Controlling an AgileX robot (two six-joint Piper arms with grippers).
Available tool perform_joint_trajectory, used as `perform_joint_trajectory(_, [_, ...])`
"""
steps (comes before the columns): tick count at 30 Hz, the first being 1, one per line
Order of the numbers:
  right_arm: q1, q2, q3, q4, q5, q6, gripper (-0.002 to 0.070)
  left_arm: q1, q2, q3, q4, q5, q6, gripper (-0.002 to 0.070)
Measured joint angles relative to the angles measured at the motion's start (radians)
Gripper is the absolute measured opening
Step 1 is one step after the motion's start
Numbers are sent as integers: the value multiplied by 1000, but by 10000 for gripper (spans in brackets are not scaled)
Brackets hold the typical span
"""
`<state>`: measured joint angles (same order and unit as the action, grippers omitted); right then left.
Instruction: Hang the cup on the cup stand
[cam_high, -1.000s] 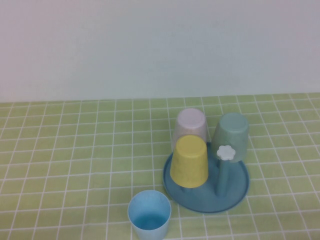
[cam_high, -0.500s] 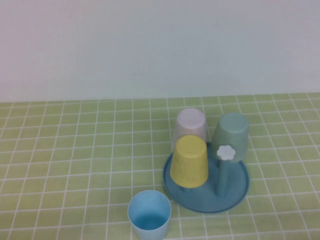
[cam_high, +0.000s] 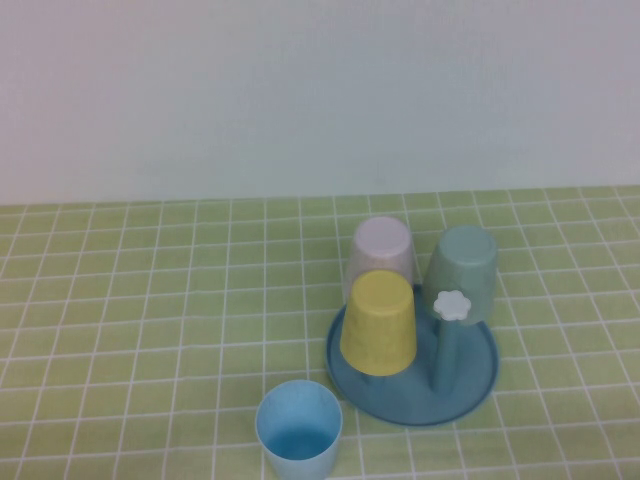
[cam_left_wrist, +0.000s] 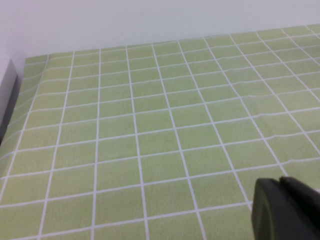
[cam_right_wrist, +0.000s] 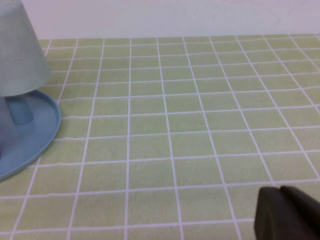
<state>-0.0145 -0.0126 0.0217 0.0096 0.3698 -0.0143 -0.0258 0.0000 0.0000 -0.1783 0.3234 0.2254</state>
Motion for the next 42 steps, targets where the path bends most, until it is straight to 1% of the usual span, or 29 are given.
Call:
perform_joint_trajectory(28, [0,0,0,0,0,0,-1,0,0,0,2,0,4,-1])
perform_joint_trajectory(33, [0,0,0,-10,0,-3,-1,0,0,0,110,-15,40,-1])
perform_joint_trajectory(42, [0,0,0,-58,0,-15,-1,0,0,0,160,-12,40,-1])
